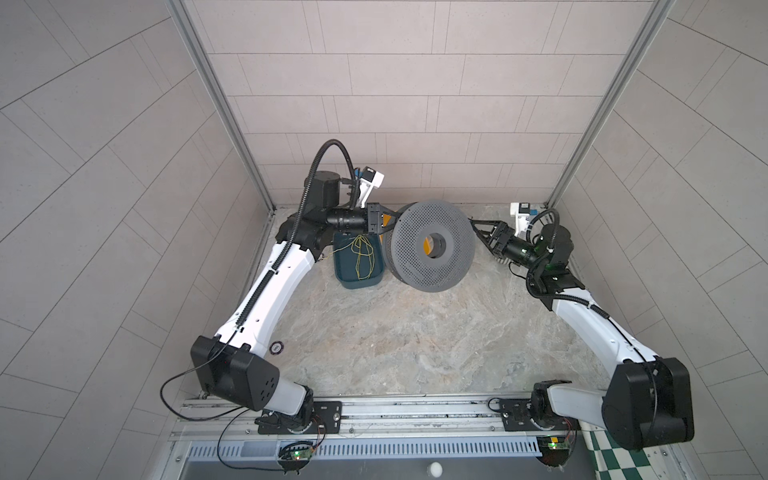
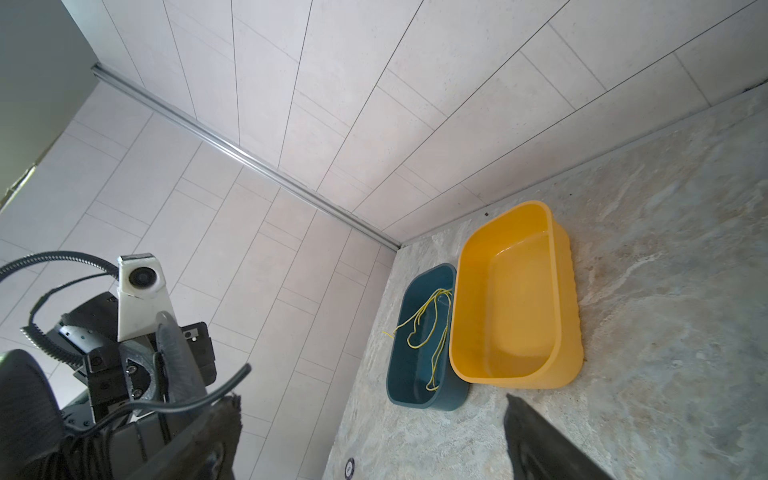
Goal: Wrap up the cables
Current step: 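Move the open right gripper back toward the spool's outer flange, then grasp the spool's outer flange with the right gripper beside the left gripper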
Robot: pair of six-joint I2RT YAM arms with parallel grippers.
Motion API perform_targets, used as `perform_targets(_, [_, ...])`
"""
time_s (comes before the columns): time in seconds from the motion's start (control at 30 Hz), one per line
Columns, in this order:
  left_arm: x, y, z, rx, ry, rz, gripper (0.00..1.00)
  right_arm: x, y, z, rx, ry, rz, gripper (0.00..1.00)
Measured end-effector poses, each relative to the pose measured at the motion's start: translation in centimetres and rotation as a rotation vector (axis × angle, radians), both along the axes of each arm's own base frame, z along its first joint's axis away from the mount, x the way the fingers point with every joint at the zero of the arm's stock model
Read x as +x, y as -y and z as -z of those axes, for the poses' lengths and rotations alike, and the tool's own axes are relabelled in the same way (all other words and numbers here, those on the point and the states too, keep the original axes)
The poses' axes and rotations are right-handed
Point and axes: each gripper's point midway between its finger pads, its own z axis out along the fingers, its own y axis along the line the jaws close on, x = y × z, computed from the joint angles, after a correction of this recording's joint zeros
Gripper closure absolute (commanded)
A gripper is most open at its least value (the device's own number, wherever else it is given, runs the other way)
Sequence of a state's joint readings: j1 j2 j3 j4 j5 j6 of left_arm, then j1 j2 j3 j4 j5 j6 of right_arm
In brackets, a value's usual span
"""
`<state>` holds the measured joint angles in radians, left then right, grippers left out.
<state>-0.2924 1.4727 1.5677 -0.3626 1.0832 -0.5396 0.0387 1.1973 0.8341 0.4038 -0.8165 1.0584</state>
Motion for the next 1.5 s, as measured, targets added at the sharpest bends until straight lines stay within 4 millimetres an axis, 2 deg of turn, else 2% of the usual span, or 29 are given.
perform_targets(0.17, [0.1,-0.1,-0.1,-0.011,-0.008,0.001,1.00,-1.1,2.0,-0.9,0.038,-0.003,0.084,0.04])
perform_targets(0.3, [0.1,0.0,0.0,-0.022,-0.018,0.004,1.00,-1.1,2.2,-1.8,0.084,0.008,0.090,0.06])
perform_targets(0.47, [0.3,0.1,0.2,-0.039,-0.036,0.004,1.00,-1.2,1.9,-3.2,0.143,0.035,0.064,0.14])
perform_targets(0.57, [0.4,0.2,0.3,-0.053,-0.046,0.005,1.00,-1.4,1.7,-3.9,0.159,0.044,0.043,0.29])
perform_targets(0.67, [0.7,0.3,0.2,-0.066,-0.050,0.005,1.00,-1.8,1.4,-4.9,0.181,0.057,0.019,0.37])
perform_targets(0.73, [0.9,0.2,0.2,-0.071,-0.054,0.001,1.00,-2.3,1.2,-5.5,0.187,0.066,0.001,0.47])
perform_targets(0.9, [1.4,0.3,0.3,-0.089,-0.076,-0.003,1.00,-4.4,0.3,-7.2,0.187,0.106,-0.056,0.48])
perform_targets(1.0, [1.8,0.5,0.9,-0.100,-0.103,-0.005,1.00,-6.1,-1.2,-8.0,0.183,0.123,-0.115,0.48])
perform_targets(1.1, [2.4,0.7,1.7,-0.111,-0.132,-0.009,1.00,-7.5,-3.0,-7.8,0.168,0.117,-0.180,0.49])
perform_targets(1.3, [3.3,0.7,3.1,-0.134,-0.176,-0.018,1.00,-8.6,-6.1,-5.5,0.107,0.060,-0.262,0.50])
perform_targets(1.43, [3.6,0.5,3.1,-0.146,-0.172,-0.024,1.00,-8.3,-6.7,-5.0,0.107,0.052,-0.267,0.61])
perform_targets(1.5, [3.6,0.5,3.1,-0.149,-0.166,-0.023,1.00,-7.8,-7.1,-4.8,0.120,0.043,-0.269,0.69])
